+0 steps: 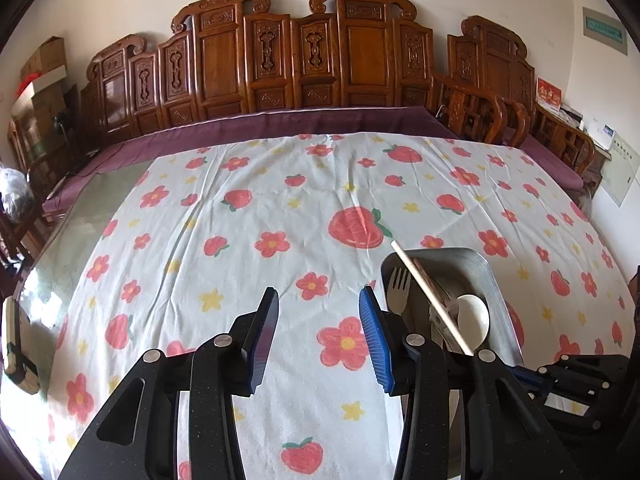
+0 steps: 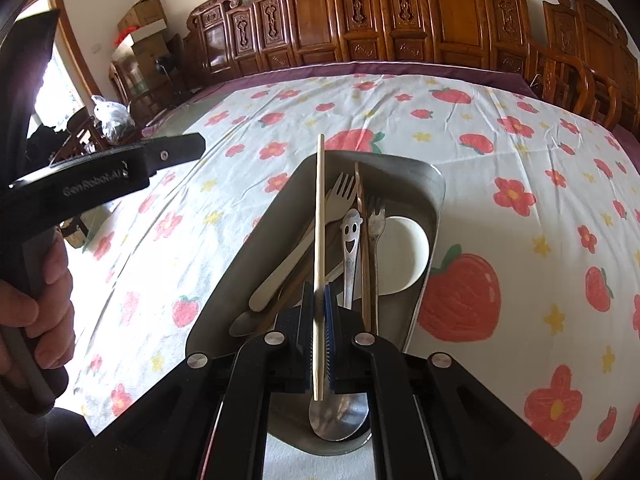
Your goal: Organize utensils
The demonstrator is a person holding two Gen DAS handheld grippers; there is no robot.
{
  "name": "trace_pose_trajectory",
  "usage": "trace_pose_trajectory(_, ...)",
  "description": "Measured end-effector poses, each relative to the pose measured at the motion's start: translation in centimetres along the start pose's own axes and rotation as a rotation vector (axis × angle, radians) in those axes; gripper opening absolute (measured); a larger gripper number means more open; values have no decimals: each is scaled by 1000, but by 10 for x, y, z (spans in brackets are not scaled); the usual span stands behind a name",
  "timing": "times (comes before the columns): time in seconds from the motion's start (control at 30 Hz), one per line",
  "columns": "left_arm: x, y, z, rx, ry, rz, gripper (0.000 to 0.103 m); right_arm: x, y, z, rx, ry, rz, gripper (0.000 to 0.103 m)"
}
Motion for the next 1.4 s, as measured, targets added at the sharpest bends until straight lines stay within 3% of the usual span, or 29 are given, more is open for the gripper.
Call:
trace_pose_trajectory(0.43,-7,7,19,-6,-12,6,40,-7,24,5,-4,31,34,7)
trace_pose_trajectory(0.9,-26,47,51,-17,12,44,43,-25,112,33,-79,41,143,7)
trace_pose_trajectory(1.03,-37,64,59,-15,6,51,43,-33,135,40,-105,33,176,21)
trace_pose_trajectory(1.1,-42,78,65,-8,1,68,52,-39,147,41,-111,31,188,23)
trace_pose_trajectory(1.13,-44,85,67,-11,2,78,62,-42,153,42,-114,29,195,27)
trace_pose_trajectory(1.2,-47,97,72,-15,-4,93,68,-47,162,41,-116,27,208,38)
trace_pose_trajectory(1.23,-49,105,76,-11,-15,102,71,-49,168,42,-124,25,217,50)
trace_pose_trajectory(1.27,-49,110,78,-5,-22,108,80,-51,174,42,-134,24,227,63)
trace_pose_trajectory(1.4,-51,140,88,12,-40,149,94,-59,195,44,-160,11,267,96)
Point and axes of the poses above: each gripper's, at about its wrist camera, not at the fingertips, and y roughly against the way its jaws point, z to its right, x to its top, the point moved 7 cm from there along -y, roughly the way its jaws point, and after that the axes turned 10 degrees about x, right-handed, at the moved point
